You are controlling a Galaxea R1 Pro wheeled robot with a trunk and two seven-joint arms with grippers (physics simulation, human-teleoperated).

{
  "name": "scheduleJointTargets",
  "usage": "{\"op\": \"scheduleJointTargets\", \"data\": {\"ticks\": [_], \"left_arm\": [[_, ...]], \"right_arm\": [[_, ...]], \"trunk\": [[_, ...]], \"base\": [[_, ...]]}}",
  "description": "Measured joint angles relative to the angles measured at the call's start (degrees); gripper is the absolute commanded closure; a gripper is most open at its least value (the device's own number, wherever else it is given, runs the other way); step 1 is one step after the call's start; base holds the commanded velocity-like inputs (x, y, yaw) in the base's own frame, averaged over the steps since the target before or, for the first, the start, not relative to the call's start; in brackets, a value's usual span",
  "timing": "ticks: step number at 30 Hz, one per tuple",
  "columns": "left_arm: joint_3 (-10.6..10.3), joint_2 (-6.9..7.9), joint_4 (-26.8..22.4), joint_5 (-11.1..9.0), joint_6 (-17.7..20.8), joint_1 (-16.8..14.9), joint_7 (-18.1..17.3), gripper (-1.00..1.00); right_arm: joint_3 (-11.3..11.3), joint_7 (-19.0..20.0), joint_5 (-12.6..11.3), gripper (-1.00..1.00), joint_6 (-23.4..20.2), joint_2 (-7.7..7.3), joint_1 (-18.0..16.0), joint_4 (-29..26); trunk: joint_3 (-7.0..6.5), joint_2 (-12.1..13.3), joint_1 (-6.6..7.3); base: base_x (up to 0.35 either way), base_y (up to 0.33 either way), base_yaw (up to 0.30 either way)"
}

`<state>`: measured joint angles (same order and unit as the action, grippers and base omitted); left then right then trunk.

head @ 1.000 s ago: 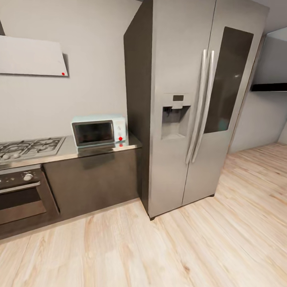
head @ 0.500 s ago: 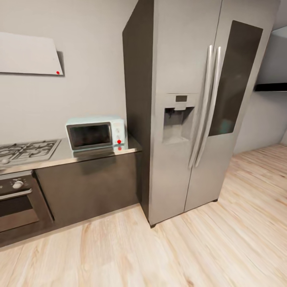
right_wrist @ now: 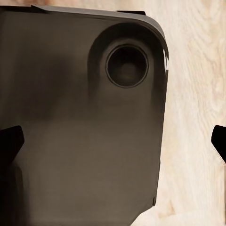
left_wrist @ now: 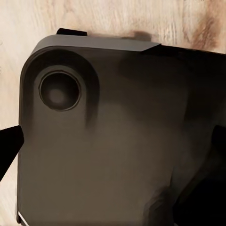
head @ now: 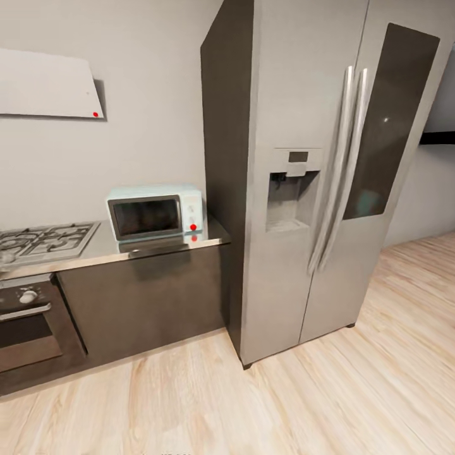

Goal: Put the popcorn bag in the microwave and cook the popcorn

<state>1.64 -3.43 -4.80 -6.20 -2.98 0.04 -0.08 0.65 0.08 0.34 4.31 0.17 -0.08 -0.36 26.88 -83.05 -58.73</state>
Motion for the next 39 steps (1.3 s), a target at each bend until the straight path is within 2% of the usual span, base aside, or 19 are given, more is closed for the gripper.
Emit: {"op": "scheduleJointTargets", "data": {"ticks": [39], "left_arm": [[0.0, 0.02, 0.0, -0.2, 0.0, 0.0, 0.1, -1.0]], "right_arm": [[-0.1, 0.0, 0.0, -1.0, 0.0, 0.0, 0.0, 0.0]], "trunk": [[0.0, 0.0, 0.0]], "base": [[0.0, 0.0, 0.269]]}}
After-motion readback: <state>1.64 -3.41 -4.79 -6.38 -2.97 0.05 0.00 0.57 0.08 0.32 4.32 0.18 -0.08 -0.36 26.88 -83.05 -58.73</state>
